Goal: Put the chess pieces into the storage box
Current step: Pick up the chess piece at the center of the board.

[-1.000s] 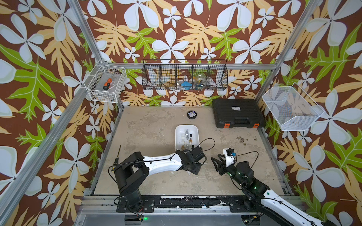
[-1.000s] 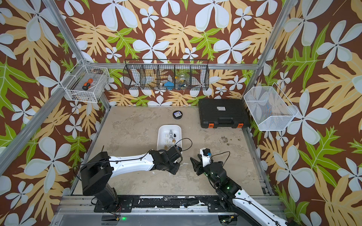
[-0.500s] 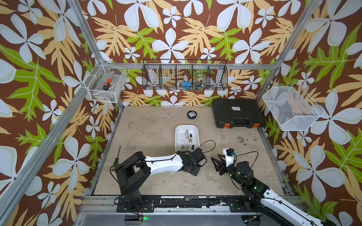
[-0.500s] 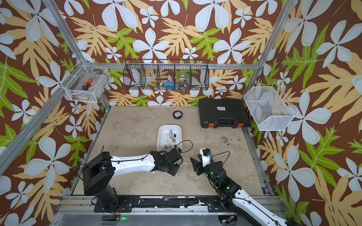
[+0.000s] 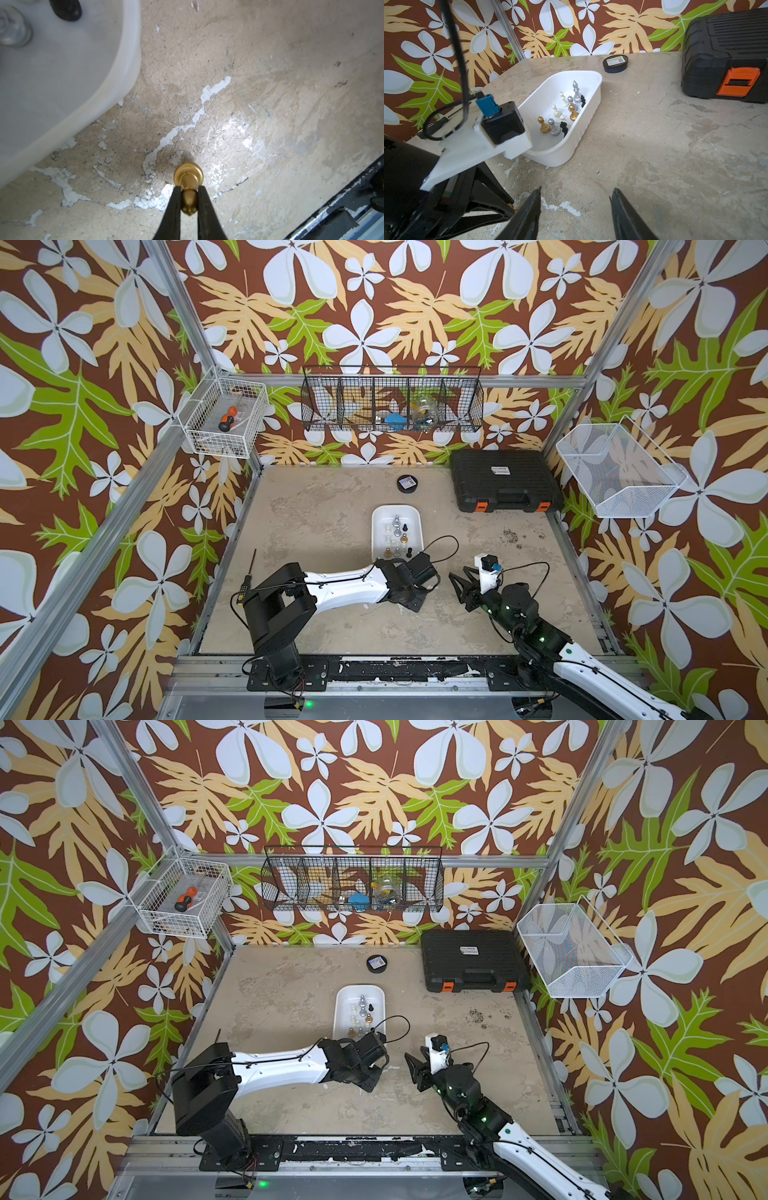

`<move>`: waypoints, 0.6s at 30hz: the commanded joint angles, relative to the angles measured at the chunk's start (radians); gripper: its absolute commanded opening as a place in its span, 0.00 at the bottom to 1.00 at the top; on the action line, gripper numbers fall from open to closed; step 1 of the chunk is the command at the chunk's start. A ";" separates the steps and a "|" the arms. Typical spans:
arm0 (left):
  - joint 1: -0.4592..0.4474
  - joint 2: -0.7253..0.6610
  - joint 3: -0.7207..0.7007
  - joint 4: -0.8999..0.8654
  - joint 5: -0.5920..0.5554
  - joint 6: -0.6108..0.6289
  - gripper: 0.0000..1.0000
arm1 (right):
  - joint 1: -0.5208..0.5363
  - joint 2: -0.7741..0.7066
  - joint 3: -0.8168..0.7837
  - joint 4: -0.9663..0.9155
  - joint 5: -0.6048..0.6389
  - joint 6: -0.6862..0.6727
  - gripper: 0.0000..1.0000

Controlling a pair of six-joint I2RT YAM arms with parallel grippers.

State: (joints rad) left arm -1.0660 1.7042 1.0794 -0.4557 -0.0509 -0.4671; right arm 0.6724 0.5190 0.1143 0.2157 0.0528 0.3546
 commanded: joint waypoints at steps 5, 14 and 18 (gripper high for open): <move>0.012 -0.057 0.133 -0.152 -0.043 0.051 0.04 | 0.001 -0.002 -0.001 0.022 0.007 -0.004 0.56; 0.248 -0.048 0.411 -0.365 -0.018 0.212 0.04 | 0.001 0.006 -0.007 0.032 0.005 -0.006 0.56; 0.296 0.024 0.456 -0.391 -0.024 0.261 0.03 | 0.001 0.013 -0.004 0.034 0.009 -0.008 0.56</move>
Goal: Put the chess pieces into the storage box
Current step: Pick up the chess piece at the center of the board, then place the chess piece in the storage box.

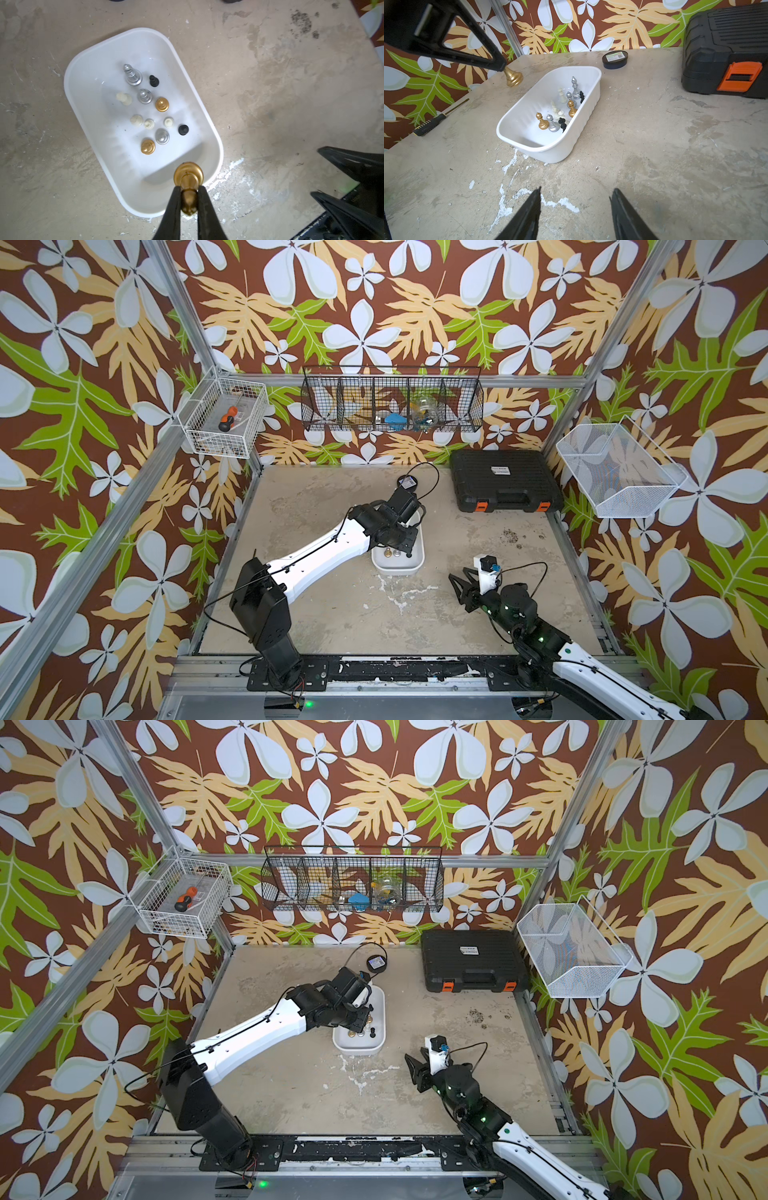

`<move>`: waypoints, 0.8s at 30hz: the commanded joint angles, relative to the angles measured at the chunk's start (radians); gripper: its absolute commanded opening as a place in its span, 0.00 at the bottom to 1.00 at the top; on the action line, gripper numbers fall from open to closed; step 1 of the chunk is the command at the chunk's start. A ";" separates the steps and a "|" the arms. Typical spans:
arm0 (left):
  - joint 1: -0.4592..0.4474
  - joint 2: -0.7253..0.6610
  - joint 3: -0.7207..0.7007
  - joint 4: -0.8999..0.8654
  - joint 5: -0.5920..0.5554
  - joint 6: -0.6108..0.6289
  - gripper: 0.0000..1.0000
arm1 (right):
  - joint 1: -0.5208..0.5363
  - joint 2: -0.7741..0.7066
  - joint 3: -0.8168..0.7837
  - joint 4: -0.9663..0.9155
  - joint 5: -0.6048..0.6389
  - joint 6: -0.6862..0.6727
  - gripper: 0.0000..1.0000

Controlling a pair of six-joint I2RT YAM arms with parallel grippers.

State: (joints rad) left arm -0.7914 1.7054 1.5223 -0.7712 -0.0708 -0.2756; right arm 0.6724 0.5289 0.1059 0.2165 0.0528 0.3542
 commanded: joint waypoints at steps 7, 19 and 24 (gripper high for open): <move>0.048 0.068 -0.013 -0.062 -0.008 0.084 0.03 | 0.001 0.038 0.012 0.040 0.015 -0.011 0.56; 0.064 0.084 -0.186 0.096 0.021 0.067 0.03 | 0.001 0.068 0.020 0.048 0.013 -0.012 0.56; 0.064 0.084 -0.207 0.130 0.050 0.056 0.03 | 0.001 0.060 0.017 0.046 0.016 -0.012 0.56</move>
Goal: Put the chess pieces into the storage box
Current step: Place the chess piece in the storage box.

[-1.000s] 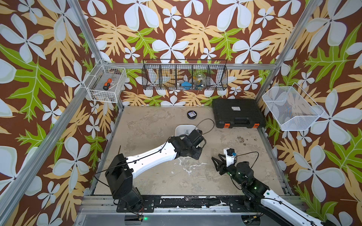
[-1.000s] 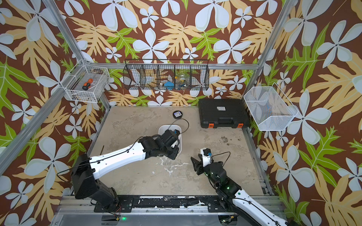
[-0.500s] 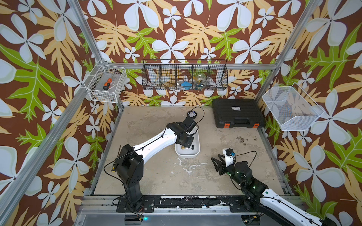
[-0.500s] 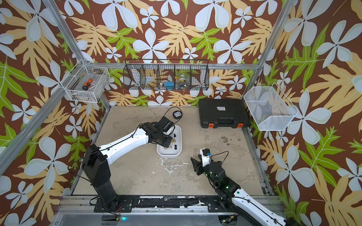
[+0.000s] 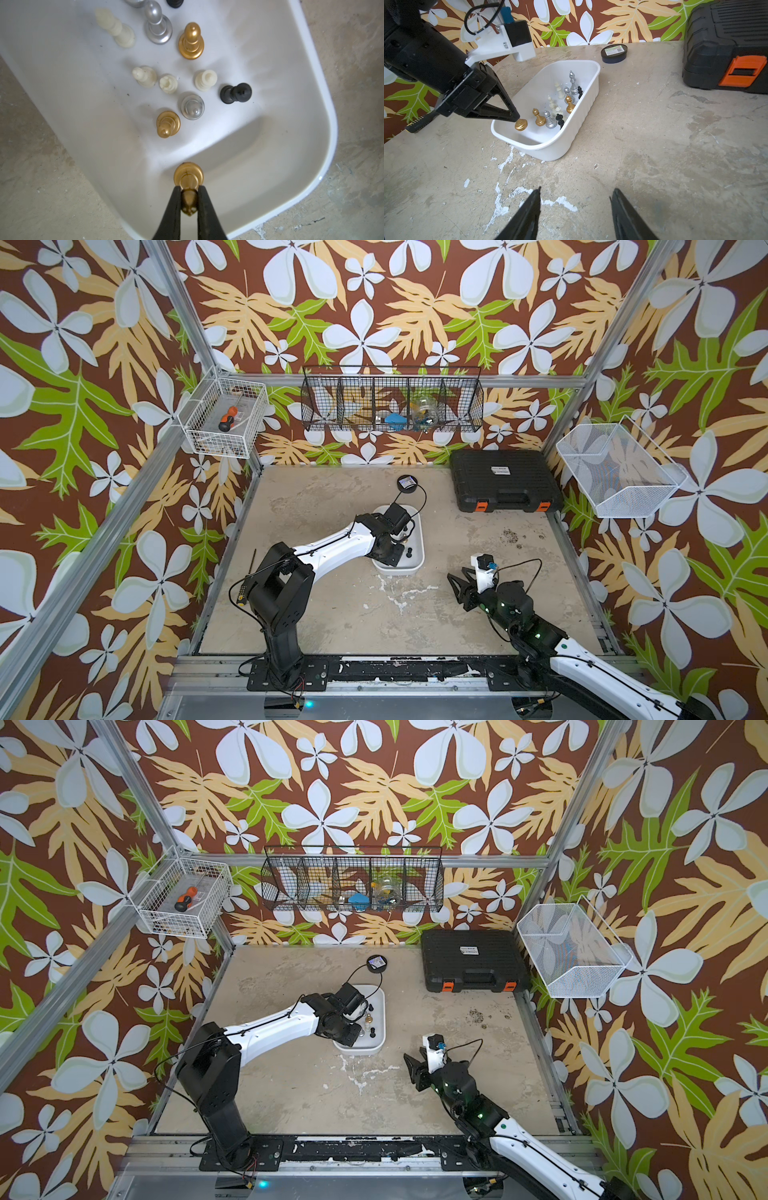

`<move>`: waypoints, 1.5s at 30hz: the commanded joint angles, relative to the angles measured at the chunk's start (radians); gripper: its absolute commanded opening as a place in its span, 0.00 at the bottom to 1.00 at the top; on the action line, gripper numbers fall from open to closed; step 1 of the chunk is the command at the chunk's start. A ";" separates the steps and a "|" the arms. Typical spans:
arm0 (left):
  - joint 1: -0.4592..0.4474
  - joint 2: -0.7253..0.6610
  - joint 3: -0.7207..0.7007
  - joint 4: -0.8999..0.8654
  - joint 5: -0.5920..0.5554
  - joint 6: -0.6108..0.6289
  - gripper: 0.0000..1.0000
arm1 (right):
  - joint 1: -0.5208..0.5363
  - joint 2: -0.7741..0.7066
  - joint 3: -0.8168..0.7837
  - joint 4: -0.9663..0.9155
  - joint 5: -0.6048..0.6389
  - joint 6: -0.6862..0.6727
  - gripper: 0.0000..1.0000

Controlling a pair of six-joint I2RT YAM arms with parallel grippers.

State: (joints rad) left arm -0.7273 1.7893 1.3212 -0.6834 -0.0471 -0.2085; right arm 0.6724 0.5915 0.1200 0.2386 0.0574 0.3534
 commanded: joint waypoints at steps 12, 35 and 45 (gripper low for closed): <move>0.000 0.031 -0.012 0.084 0.027 -0.017 0.04 | 0.001 -0.016 0.001 0.022 0.016 -0.011 0.56; -0.024 0.042 -0.076 0.177 -0.023 -0.049 0.07 | 0.001 -0.040 -0.003 0.016 0.016 -0.011 0.56; -0.032 0.040 -0.075 0.171 -0.028 -0.045 0.18 | 0.001 -0.042 -0.002 0.016 0.019 -0.009 0.56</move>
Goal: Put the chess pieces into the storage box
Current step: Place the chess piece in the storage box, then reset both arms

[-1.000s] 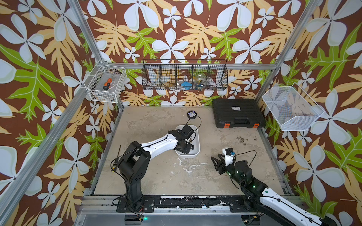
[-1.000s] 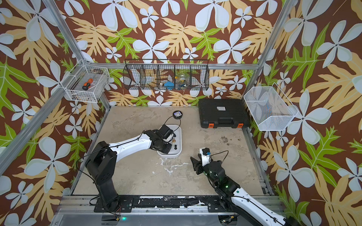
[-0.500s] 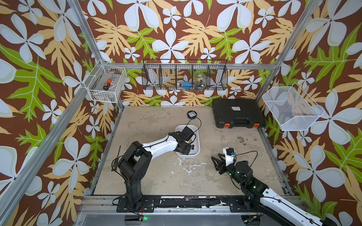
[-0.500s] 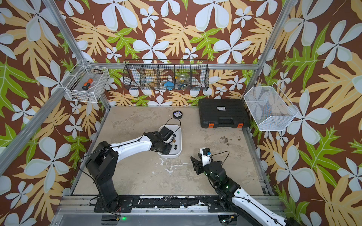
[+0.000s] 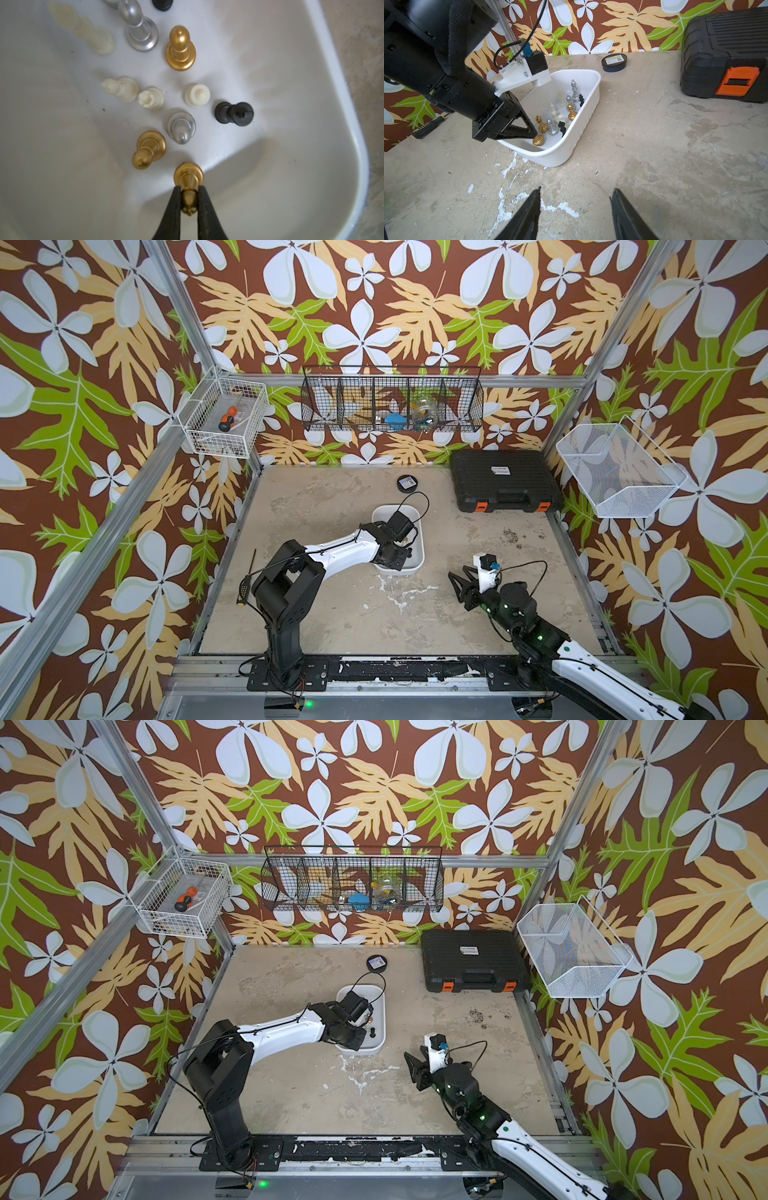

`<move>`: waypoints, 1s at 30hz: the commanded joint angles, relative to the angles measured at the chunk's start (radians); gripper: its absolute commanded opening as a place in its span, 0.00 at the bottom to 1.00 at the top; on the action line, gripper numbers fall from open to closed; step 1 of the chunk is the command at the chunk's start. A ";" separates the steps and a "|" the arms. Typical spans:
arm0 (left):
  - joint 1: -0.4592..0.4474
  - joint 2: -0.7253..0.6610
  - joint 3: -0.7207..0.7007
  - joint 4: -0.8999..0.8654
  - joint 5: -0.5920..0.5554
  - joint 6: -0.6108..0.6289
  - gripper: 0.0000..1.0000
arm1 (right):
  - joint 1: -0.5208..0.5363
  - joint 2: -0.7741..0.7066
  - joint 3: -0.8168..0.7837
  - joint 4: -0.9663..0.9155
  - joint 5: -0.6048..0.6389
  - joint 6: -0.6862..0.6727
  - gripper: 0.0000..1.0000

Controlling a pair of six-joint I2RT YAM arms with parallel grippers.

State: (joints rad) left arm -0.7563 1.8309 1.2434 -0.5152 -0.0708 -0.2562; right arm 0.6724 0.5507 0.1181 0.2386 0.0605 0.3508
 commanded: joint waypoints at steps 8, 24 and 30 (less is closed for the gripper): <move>-0.005 -0.027 0.022 -0.026 -0.007 -0.001 0.27 | 0.001 0.004 -0.001 0.017 0.015 -0.006 0.56; 0.020 -0.539 -0.161 0.215 -0.167 0.009 0.52 | -0.001 0.093 0.120 0.047 0.206 -0.087 0.70; 0.215 -0.760 -0.539 0.496 -0.462 -0.124 0.87 | -0.037 0.357 0.320 0.158 0.388 -0.255 0.75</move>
State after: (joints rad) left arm -0.5957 1.1072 0.7773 -0.1871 -0.3298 -0.3008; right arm 0.6559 0.8410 0.3977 0.3122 0.3023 0.1932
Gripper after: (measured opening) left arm 0.839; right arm 0.750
